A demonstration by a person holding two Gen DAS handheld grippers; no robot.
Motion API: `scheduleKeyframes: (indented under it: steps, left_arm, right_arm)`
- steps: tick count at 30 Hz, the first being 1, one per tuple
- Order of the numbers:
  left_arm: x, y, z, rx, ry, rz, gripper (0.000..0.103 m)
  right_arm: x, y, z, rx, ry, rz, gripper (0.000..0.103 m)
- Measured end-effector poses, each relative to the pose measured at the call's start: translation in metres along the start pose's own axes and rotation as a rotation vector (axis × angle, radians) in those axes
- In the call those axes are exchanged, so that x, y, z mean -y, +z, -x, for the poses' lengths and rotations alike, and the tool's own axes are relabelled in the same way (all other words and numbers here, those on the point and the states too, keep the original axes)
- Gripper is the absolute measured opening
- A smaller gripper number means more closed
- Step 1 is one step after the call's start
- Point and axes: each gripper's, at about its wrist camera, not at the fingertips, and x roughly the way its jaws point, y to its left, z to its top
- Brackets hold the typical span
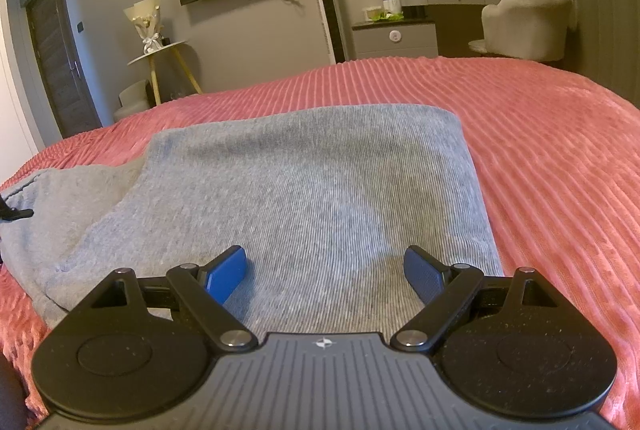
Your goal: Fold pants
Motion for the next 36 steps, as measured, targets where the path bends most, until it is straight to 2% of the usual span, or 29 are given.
scheduleKeyframes:
  steps: [3,5,7,10,13,16,19,21,22,24,26,29,30,31,32,33,34,36]
  left_arm:
    - [0.022,-0.001,0.012,0.025,-0.019,-0.049,0.022]
    - [0.042,-0.003,0.019,0.041,-0.034,-0.09,0.022]
    - [0.07,-0.009,0.028,0.055,-0.034,-0.166,0.022]
    - [0.117,-0.026,0.04,0.07,-0.055,-0.285,0.022]
    - [0.172,-0.053,0.047,0.067,-0.112,-0.418,0.022]
    - [0.226,-0.098,0.046,0.029,-0.187,-0.549,0.022]
    - [0.276,-0.164,0.033,-0.045,-0.245,-0.7,0.022]
    - [0.295,-0.211,0.015,-0.101,-0.25,-0.787,0.022]
    - [0.302,-0.24,0.001,-0.159,-0.242,-0.835,0.023]
    - [0.305,-0.299,-0.029,-0.247,-0.182,-0.939,0.024]
    - [0.299,-0.355,-0.058,-0.334,-0.094,-1.069,0.029]
    - [0.284,-0.409,-0.085,-0.376,0.053,-1.236,0.035]
    - [0.281,-0.421,-0.086,-0.352,0.077,-1.305,0.036]
    - [0.282,-0.428,-0.08,-0.323,0.073,-1.375,0.046]
    - [0.284,-0.429,-0.073,-0.338,0.053,-1.418,0.054]
    - [0.285,-0.425,-0.066,-0.388,0.013,-1.423,0.072]
    - [0.284,-0.418,-0.057,-0.431,-0.046,-1.399,0.081]
    - [0.28,-0.398,-0.036,-0.487,-0.138,-1.31,0.084]
  right_arm:
    - [0.004,0.006,0.003,-0.003,0.011,-0.045,0.086]
    - [0.011,0.011,0.009,0.025,0.034,-0.106,0.086]
    - [0.018,0.016,0.019,0.079,0.043,-0.151,0.086]
    - [0.029,0.02,0.031,0.145,0.003,-0.199,0.086]
    - [0.047,0.021,0.039,0.184,-0.022,-0.296,0.086]
    - [0.062,0.023,0.05,0.233,-0.03,-0.375,0.086]
    - [0.076,0.024,0.062,0.293,-0.037,-0.441,0.086]
    - [0.087,0.023,0.068,0.32,-0.034,-0.488,0.086]
    - [0.092,0.022,0.071,0.331,-0.036,-0.51,0.086]
    - [0.099,0.018,0.074,0.341,-0.036,-0.539,0.086]
    - [0.106,0.016,0.074,0.347,-0.037,-0.563,0.086]
    - [0.114,0.016,0.072,0.349,-0.039,-0.578,0.086]
    - [0.115,0.016,0.071,0.346,-0.042,-0.581,0.086]
    - [0.115,0.015,0.07,0.345,-0.039,-0.582,0.086]
    - [0.116,0.015,0.068,0.342,-0.035,-0.581,0.086]
    - [0.117,0.015,0.066,0.339,-0.037,-0.578,0.086]
    - [0.118,0.015,0.065,0.338,-0.036,-0.581,0.086]
    - [0.119,0.014,0.061,0.332,-0.026,-0.592,0.086]
